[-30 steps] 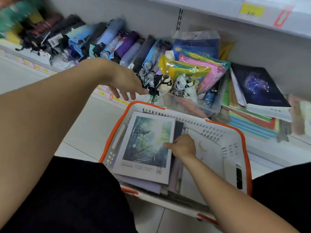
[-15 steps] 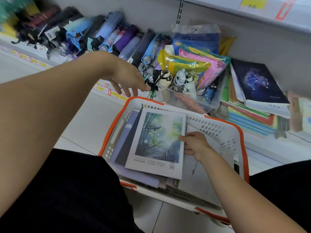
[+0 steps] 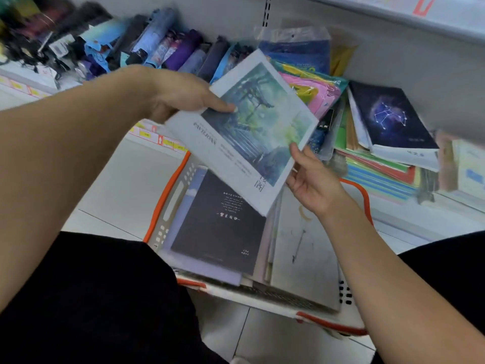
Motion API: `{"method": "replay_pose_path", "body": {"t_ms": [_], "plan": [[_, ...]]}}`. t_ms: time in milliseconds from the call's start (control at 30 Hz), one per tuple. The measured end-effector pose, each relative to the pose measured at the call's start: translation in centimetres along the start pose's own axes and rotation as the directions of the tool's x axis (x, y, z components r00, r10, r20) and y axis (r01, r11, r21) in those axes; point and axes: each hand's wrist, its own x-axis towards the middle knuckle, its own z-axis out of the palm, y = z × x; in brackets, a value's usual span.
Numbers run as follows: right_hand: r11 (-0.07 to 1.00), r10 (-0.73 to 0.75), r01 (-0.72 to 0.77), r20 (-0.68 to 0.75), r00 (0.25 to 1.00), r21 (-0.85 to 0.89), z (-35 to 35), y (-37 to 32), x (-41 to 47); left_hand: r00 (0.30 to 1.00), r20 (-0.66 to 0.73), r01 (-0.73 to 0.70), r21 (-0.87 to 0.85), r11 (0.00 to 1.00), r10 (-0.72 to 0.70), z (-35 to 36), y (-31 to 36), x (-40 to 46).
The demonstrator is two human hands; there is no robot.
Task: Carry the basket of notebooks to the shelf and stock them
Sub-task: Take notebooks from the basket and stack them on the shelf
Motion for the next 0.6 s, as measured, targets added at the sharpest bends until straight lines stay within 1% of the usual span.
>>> {"method": "replay_pose_path", "body": {"t_ms": [33,67,100,133,167,200,233,267,300,400,433,467,533,567,600], "plan": [[0.993,0.002,-0.011,-0.076,0.997,-0.118,0.0,0.4,0.0,0.999,-0.031,-0.012,-0.012,1.0,0.012,-0.3,0.2,0.5],[0.946,-0.004,-0.057,-0.185,0.983,-0.32,-0.5,1.1,0.2,0.998,-0.049,-0.029,-0.038,0.999,0.027,0.1,0.7,-0.4],[0.806,-0.039,-0.135,-0.279,0.959,-0.576,-1.5,2.1,0.5,0.998,-0.053,-0.034,-0.078,0.996,0.03,0.4,1.2,-0.5],[0.55,-0.074,-0.24,-0.333,0.94,-0.8,-2.5,3.2,0.3,0.995,-0.093,-0.046,-0.087,0.995,0.037,0.7,1.5,-0.6],[0.266,-0.057,-0.34,-0.367,0.928,-0.902,-3.7,4.4,0.0,0.993,-0.121,-0.025,-0.078,0.997,0.016,0.8,1.5,0.0],[0.048,-0.006,-0.419,-0.42,0.907,-0.907,-4.6,5.6,-0.6,0.986,-0.167,-0.02,-0.026,0.999,0.015,0.9,1.4,0.1],[-0.043,0.038,-0.467,-0.469,0.883,-0.883,-5.4,6.6,-1.2,0.981,-0.193,-0.013,0.02,1.0,0.017,0.9,1.2,0.5],[-0.045,0.063,-0.492,-0.494,0.867,-0.87,-5.7,7.2,-1.7,0.979,-0.206,0.003,0.042,0.999,0.006,0.8,1.1,0.2],[-0.015,0.056,-0.496,-0.496,0.867,-0.868,-5.9,7.3,-1.9,0.98,-0.201,0.017,0.052,0.999,-0.006,0.6,0.8,0.5],[0.127,0.046,-0.478,-0.476,0.878,-0.869,-5.5,5.7,-1.5,0.978,-0.209,0.043,0.119,0.992,-0.018,0.1,0.5,0.4],[0.137,0.016,-0.469,-0.472,0.882,-0.872,-5.4,5.0,-1.4,0.977,-0.213,0.043,0.127,0.991,-0.015,0.1,0.4,0.4],[0.118,-0.034,-0.451,-0.458,0.888,-0.885,-5.4,4.1,-1.4,0.977,-0.215,0.034,0.134,0.99,-0.004,0.0,0.4,0.4],[0.025,-0.125,-0.408,-0.408,0.904,-0.913,-5.2,1.8,-1.7,0.976,-0.217,0.02,0.142,0.99,0.012,0.0,0.5,0.3],[0.022,-0.161,-0.39,-0.388,0.907,-0.921,-4.9,0.4,-1.9,0.979,-0.204,0.02,0.153,0.988,0.011,0.0,0.5,0.3],[0.074,-0.184,-0.369,-0.376,0.908,-0.926,-4.3,-1.2,-2.2,0.982,-0.19,0.021,0.157,0.987,0.009,0.0,0.5,0.3]]}}
